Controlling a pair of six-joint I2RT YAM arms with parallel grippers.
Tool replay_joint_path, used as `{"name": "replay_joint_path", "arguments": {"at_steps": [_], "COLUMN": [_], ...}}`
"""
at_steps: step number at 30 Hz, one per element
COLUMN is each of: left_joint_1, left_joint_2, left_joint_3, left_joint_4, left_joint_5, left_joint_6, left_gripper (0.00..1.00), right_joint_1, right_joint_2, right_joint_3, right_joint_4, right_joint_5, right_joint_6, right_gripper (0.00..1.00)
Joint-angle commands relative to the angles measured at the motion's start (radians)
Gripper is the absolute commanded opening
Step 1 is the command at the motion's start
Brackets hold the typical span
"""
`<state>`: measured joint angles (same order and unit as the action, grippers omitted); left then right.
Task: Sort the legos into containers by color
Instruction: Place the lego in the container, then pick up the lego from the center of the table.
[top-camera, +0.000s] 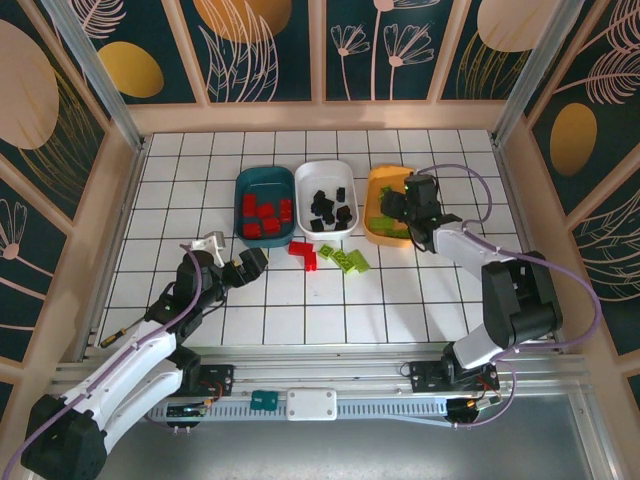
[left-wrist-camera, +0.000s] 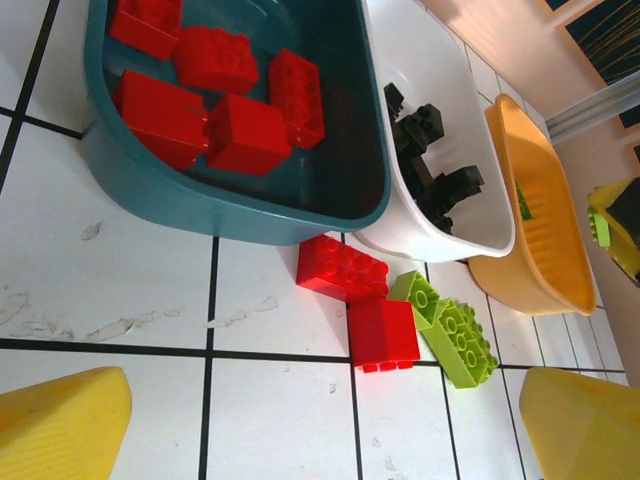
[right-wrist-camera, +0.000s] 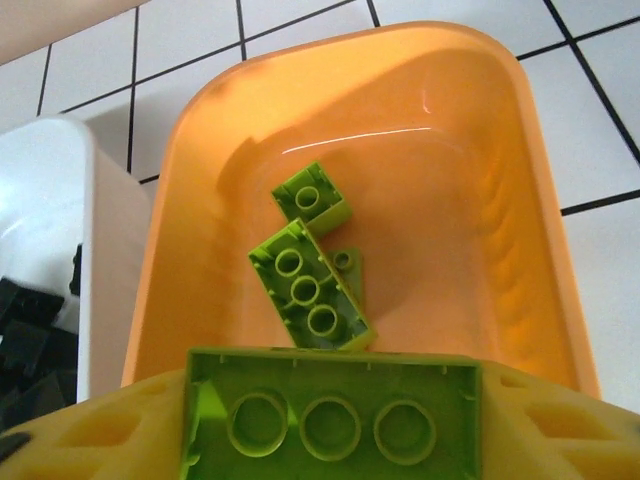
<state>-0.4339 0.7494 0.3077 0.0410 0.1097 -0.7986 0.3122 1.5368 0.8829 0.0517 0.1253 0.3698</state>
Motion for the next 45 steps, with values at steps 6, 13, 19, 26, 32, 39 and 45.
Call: {"name": "replay_joint_path", "arguments": {"at_steps": [6,13,19,26,32,39,45], "left_joint_1": [-0.003,-0.003,-0.003,-0.003,-0.003,-0.002,-0.003], "left_joint_2": [-0.018,-0.019,-0.011,-0.015,-0.018,-0.013,-0.023], "left_joint_3": [-0.018,-0.012,-0.016,-0.029,-0.044,-0.047,-0.051], "left_joint_4": [-0.006,-0.001,-0.007,-0.016,-0.004,-0.007,-0.015], "left_joint_5": [0.031,0.041,0.046,0.038,0.032,0.029,0.031], "left_joint_6": [-0.009,-0.009,-0.005,-0.009,-0.020,-0.017,-0.016], "left_gripper": [0.99,0.98,0.99,0.98,0.98,0.98,0.98], "right_joint_1": [0.007,0.130,0.285,0.453,0.531,0.526,0.517], "right_joint_2": [-0.063,-0.232,-0.382,-0.455,-0.318,-0.100,0.001], "right_joint_3": [0.029,-0.052,-0.184,-0.307,-0.304,-0.210,-0.151], "right_joint_4": [-0.016,-0.036,-0.024,0.042,0.059,0.053,0.043], "right_joint_5": [-0.040,0.003,0.038,-0.010,-0.025,-0.012,0.078], "right_joint_6": [-0.009,-0.001,0.053,0.044,-0.017,-0.093,-0.127], "right_gripper": [0.79,0.79,0.79,0.78,0.70,0.59,0.58]}}
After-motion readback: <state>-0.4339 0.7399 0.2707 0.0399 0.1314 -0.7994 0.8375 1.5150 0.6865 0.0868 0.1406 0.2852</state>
